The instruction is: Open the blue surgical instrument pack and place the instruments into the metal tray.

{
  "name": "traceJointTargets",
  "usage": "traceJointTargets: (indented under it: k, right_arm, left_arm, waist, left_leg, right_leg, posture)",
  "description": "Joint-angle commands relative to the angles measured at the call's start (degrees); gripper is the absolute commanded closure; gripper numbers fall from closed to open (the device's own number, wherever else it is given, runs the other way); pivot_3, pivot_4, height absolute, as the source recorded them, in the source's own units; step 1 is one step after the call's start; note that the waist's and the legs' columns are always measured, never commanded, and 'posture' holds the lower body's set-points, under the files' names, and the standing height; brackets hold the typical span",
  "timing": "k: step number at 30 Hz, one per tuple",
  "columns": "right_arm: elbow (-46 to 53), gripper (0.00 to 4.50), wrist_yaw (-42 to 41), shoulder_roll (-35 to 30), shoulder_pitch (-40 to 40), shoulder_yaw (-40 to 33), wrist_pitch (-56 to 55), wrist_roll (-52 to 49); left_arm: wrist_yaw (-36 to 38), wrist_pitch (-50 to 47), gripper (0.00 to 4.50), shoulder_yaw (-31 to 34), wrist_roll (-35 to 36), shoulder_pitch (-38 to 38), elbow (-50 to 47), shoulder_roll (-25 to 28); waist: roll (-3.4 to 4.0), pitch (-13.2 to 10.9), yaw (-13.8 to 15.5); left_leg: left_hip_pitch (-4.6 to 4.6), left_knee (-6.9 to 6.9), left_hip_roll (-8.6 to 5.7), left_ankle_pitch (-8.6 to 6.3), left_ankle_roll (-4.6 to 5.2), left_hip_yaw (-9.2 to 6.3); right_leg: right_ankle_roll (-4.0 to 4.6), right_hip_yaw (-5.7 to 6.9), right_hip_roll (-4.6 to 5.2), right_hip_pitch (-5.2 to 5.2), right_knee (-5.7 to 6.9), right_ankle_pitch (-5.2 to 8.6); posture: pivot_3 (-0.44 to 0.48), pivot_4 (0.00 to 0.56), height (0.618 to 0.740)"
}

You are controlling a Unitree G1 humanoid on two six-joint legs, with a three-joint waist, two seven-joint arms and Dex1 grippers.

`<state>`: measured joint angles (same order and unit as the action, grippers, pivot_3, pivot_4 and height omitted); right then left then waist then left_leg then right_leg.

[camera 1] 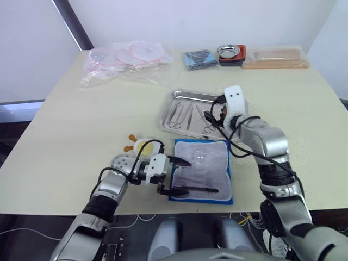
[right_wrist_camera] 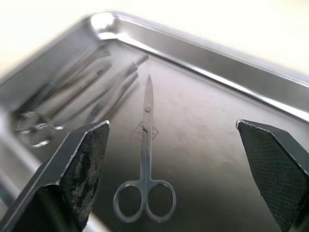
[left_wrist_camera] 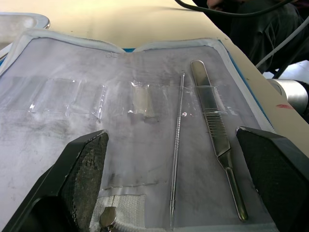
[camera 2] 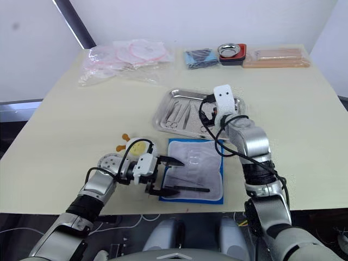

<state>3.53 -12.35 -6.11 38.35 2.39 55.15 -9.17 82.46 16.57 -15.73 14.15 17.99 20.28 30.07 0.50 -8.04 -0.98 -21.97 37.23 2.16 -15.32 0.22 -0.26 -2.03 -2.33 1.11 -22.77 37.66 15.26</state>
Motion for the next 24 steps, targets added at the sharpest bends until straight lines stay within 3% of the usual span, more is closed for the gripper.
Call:
traceJointTargets:
  k: [1, 15, 24]
  right_arm:
    - [9.5, 0.06, -6.3, -3.2, -6.0, 1.7, -7.3, -2.2]
    - [28.1, 0.06, -29.4, -21.9, -31.7, -1.8, -21.7, -12.9]
    - [28.5, 0.06, -48.8, -35.2, -43.5, -11.0, -35.9, -20.0]
  left_arm:
    - [-1.4, -1.8, 0.0, -3.2, -5.0, -2.3, 4.1, -0.1]
    - [-0.6, -1.0, 0.0, -3.6, -5.3, -1.4, 5.8, -0.4]
    - [-0.3, 0.2, 0.0, -3.7, -5.5, -1.1, 7.3, -0.4]
  waist:
    - [-0.01, 0.0, 0.0]
    - [-0.18, -0.1, 0.4]
    - [-0.47, -0.2, 0.3]
  left_leg:
    - [0.01, 0.0, 0.01, 0.0, 0.0, -0.01]
    - [0.01, 0.02, -0.05, 0.0, 0.0, -0.02]
    - [0.12, 0.06, -0.03, 0.0, -0.01, -0.03]
  right_leg:
    - [-0.03, 0.01, -0.01, 0.0, 0.0, 0.02]
    - [0.0, -0.1, -0.03, 0.04, -0.07, 0.22]
    - [-0.01, -0.08, -0.05, 0.19, -0.11, 0.24]
  posture:
    - [0.0, 0.15, 0.74]
    - [0.0, 0.15, 0.74]
    - [0.0, 0.15, 0.74]
